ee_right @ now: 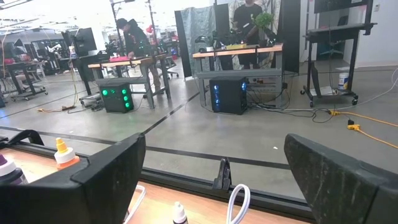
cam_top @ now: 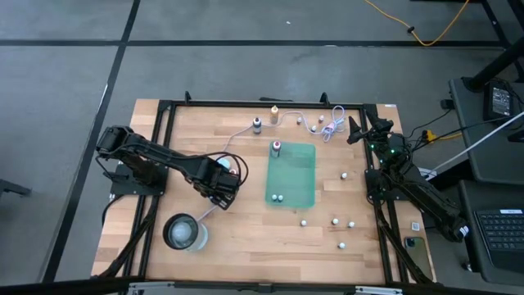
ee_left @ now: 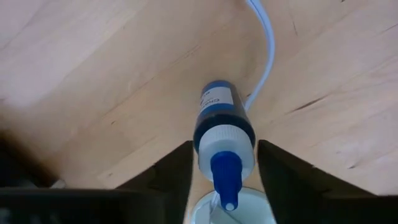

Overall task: Pick & Place food coloring
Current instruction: Put the big blue food coloring bottle into the green bin

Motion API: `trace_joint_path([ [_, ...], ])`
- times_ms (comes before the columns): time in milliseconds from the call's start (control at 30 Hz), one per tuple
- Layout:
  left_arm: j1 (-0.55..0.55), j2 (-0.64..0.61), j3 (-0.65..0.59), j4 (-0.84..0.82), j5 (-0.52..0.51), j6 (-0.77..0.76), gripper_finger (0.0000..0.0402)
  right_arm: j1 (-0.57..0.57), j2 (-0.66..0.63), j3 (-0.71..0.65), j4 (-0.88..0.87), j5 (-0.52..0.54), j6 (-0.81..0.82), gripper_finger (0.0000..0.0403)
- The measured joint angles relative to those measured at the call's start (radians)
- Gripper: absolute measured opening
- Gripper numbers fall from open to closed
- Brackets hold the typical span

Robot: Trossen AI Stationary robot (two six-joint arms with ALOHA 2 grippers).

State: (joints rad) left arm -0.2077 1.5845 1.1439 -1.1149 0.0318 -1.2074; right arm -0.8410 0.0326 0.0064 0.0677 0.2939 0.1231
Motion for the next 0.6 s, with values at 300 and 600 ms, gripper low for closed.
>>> trace_joint_path([
  [300, 0.000, -0.017, 0.001, -0.010, 0.005, 0.043, 0.0113, 0.000, 0.000, 0.000, 0.000, 0.000, 0.000, 0.0384],
  [600, 0.001, -0.080, -0.021, -0.014, -0.018, 0.179, 0.0113, 0.000, 0.000, 0.000, 0.000, 0.000, 0.000, 0.0384],
])
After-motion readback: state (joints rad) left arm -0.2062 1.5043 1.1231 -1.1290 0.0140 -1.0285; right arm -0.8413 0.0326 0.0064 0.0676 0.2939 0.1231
